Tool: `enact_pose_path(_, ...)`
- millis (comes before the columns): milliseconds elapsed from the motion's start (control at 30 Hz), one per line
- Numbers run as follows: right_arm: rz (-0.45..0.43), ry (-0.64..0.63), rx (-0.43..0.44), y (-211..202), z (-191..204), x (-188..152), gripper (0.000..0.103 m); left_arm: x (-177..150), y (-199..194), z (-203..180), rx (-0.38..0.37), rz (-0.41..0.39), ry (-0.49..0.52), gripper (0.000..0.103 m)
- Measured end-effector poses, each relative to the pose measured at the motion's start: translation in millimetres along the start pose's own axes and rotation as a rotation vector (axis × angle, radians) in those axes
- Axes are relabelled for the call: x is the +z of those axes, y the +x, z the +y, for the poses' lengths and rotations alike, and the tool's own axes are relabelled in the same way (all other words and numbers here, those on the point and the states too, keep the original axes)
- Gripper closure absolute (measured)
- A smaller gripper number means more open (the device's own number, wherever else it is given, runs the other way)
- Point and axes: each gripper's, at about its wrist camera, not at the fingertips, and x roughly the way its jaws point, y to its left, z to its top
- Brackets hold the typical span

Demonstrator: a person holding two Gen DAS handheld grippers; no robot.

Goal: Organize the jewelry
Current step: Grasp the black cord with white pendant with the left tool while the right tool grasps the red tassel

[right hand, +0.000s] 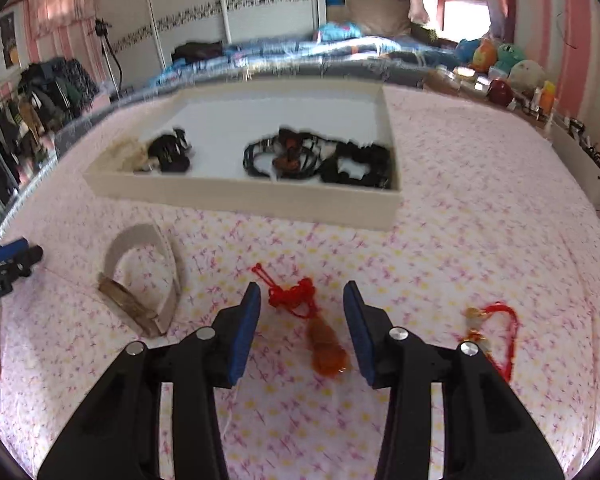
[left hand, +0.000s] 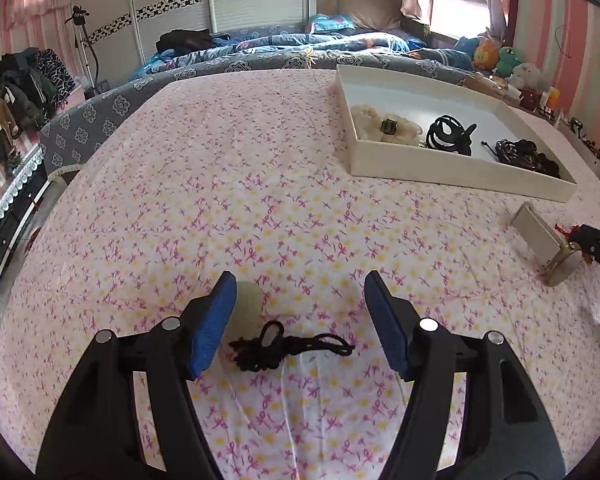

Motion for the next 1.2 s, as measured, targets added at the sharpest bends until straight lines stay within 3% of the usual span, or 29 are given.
enact_pose_path(67,0.007,0.007,-0.009,1.9,-2.7,1.3,0.083,1.0,0.7,-2.4,-0.007,-0.001,0.012,0.042)
enact_pose_path(100,0.008,0.009,-0.010,1.9,-3.4,1.7,0.090,1.2,1.1,-2.4,-0.021,0.002,0.017,0.064)
enact_pose_path(133,0.006,0.010,-0.006,1.2,-3.9,1.5,0.092,1.1,5.2,-2.8,-0.048,0.026,0.015,0.077)
enact_pose_path(233,-0.005,0.030,0.004,-1.9,-7.2,0.1,0.094,1.6,7.2,1.2,-0.107,0.034,-0.016,0.103)
enact_pose_path(433,-0.033,0.067,0.012,-6.1,-13.6,-0.7,0.094,0.0,4.2,7.0,-0.126,0.018,-0.043,0.103)
enact_pose_path(733,-0.069,0.087,0.019,-12.1,-18.0,-0.9,0.094,15.8,-29.0,38.4,-0.101,-0.080,-0.075,0.103)
enact_pose_path(933,-0.062,0.090,0.029,-9.4,-18.3,-0.3,0.094,5.9,-30.9,32.0,-0.091,-0.028,-0.003,0.103)
enact_pose_path(967,-0.063,0.093,0.030,-9.5,-19.1,-0.6,0.094,-0.1,-29.9,27.9,-0.098,-0.009,0.014,0.091)
enact_pose_path(1000,-0.064,0.095,0.030,-9.5,-19.6,-0.7,0.094,-4.9,-29.5,25.3,-0.105,0.001,0.026,0.069)
enact_pose_path(1067,-0.060,0.093,0.031,-8.3,-19.1,-0.4,0.094,-13.1,-31.4,20.6,-0.101,-0.004,0.030,0.049)
enact_pose_path(1167,-0.056,0.089,0.032,-7.6,-18.3,-0.3,0.094,-20.0,-26.9,16.1,-0.091,0.016,0.043,0.048)
enact_pose_path(1200,-0.056,0.089,0.032,-7.5,-18.3,-0.2,0.094,-21.6,-22.3,15.0,-0.080,0.026,0.050,0.057)
